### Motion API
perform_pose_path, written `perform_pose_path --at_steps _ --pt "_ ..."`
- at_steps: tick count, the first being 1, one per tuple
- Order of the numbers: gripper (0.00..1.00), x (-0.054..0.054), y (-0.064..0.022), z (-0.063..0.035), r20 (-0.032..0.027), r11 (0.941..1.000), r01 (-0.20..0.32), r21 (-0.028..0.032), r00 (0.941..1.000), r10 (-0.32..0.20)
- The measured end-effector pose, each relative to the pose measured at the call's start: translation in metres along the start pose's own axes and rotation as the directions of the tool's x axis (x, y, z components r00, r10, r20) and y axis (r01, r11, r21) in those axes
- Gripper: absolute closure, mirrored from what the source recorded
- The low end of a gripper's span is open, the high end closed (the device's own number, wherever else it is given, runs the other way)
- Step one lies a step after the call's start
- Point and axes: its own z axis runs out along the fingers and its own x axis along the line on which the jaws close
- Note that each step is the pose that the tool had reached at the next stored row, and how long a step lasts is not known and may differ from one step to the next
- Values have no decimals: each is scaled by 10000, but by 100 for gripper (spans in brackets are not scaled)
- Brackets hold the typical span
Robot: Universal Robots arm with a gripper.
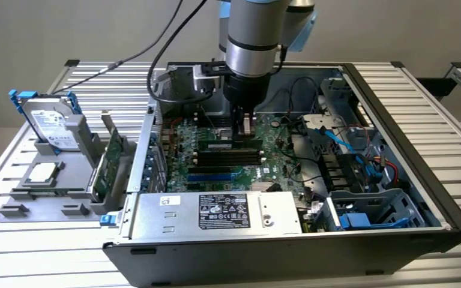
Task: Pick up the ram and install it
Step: 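Insert the ram into the slot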
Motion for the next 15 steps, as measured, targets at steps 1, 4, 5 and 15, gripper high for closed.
perform_pose_path --at_steps 1,4,5,15 --pt "86 0 -1 18 1 10000 -30 -1 10000 30" --pt "86 1 -4 72 5 9999 -105 -3 9999 105" --pt "86 4 -5 91 6 9999 -117 -4 9999 117" --pt "86 35 -8 138 9 9999 -122 -62 9999 122"
